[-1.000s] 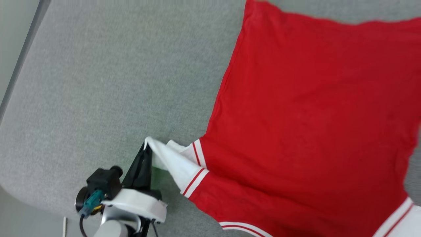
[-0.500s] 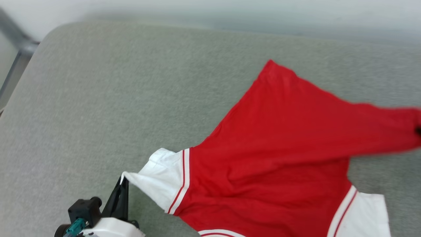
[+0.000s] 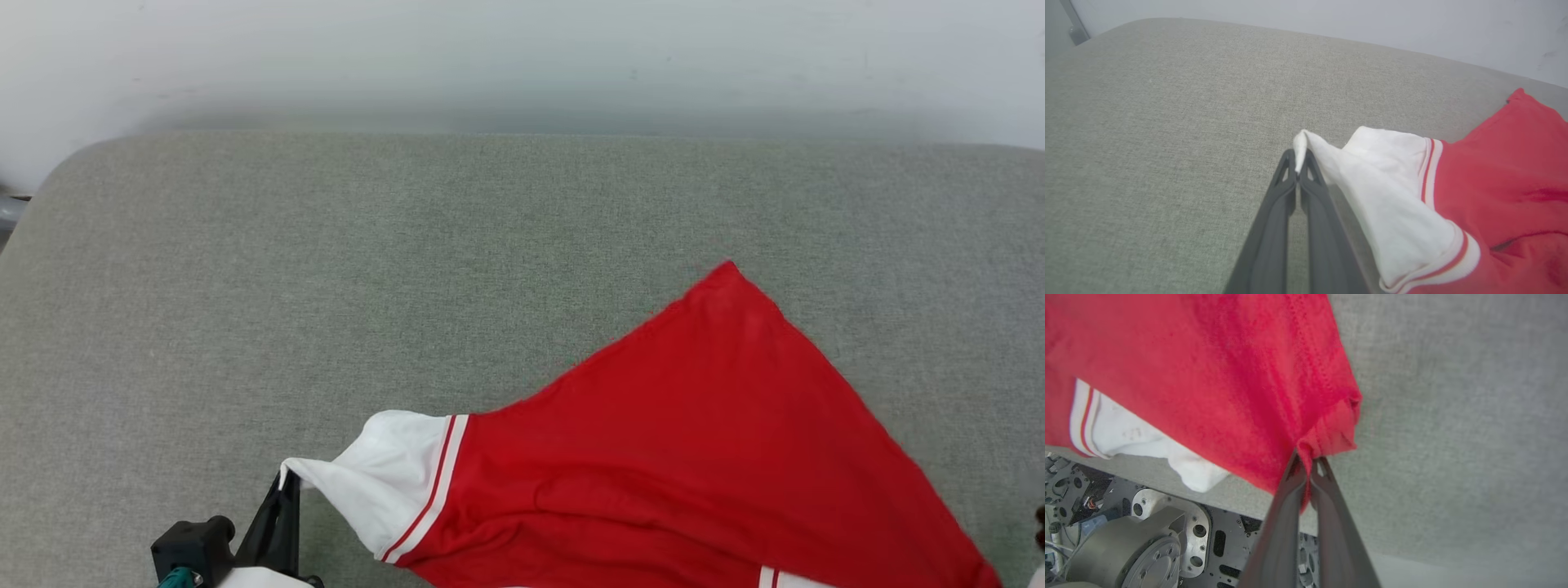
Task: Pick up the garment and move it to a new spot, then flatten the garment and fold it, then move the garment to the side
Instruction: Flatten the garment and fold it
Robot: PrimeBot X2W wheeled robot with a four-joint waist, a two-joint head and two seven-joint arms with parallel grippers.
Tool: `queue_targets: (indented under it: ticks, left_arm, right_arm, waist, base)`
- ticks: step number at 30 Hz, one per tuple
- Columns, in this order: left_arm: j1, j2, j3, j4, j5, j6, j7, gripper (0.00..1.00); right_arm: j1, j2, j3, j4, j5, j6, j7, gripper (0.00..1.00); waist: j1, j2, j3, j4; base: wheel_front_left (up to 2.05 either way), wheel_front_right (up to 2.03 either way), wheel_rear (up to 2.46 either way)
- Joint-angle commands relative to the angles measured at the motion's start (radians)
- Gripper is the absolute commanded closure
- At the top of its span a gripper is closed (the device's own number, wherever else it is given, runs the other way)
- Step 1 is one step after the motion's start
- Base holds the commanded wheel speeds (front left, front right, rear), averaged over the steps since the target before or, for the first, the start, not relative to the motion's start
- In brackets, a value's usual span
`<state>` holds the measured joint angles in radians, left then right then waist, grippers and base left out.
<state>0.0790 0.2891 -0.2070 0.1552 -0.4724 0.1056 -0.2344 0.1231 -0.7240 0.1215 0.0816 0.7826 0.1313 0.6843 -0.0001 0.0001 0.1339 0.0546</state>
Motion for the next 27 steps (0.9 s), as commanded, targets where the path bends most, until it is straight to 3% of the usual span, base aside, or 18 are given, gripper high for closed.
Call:
queue_targets:
  ticks: [1,8,9,10,20,21,27]
  left_arm:
    - [0.011,0.008,-0.001,-0.003,-0.004,-0.002,0.003,1.00]
    - [0.005,0.014,-0.010,0.002,-0.004,-0.003,0.008,1.00]
    - [0.006,0.014,-0.010,0.003,-0.005,-0.003,0.008,1.00]
    - [0.008,0.014,-0.011,0.004,-0.005,-0.002,0.008,1.00]
    - [-0.015,0.011,-0.029,-0.009,0.003,-0.004,0.008,1.00]
    - [-0.031,0.009,-0.036,-0.014,0.008,-0.005,0.008,1.00]
    - [-0.078,-0.004,-0.059,-0.017,0.019,-0.013,0.003,1.00]
  right_arm:
    - [0.045,0.029,-0.009,0.008,-0.006,-0.001,-0.006,1.00]
    - [0.100,0.092,-0.018,0.031,-0.027,-0.001,-0.040,1.00]
    - [0.088,0.093,-0.029,0.027,-0.034,-0.001,-0.053,0.30]
    - [0.074,0.096,-0.043,0.020,-0.039,-0.001,-0.068,0.00]
    - [-0.098,0.077,-0.158,-0.116,-0.100,-0.001,-0.194,0.00]
    - [-0.191,0.072,-0.155,-0.153,-0.115,-0.001,-0.189,0.00]
    - [-0.413,0.052,-0.061,-0.169,-0.126,-0.001,-0.112,0.00]
  waist:
    - [0.0001,-0.0001,-0.003,-0.001]
    - [0.0001,-0.0001,-0.007,0.001]
    - [0.0001,-0.0001,-0.008,0.000]
    - [0.0001,-0.0001,-0.010,0.000]
    - [0.0001,-0.0001,-0.003,0.020]
    - [0.0001,-0.0001,0.011,0.038]
    - [0.0001,-0.0001,0.067,0.082]
  base:
    - [0.00,0.00,0.00]
    - [0.00,0.00,0.00]
    - [0.00,0.00,0.00]
    - [0.00,0.00,0.00]
    - [0.00,0.00,0.00]
    - [0.00,0.00,0.00]
    - [0.00,0.00,0.00]
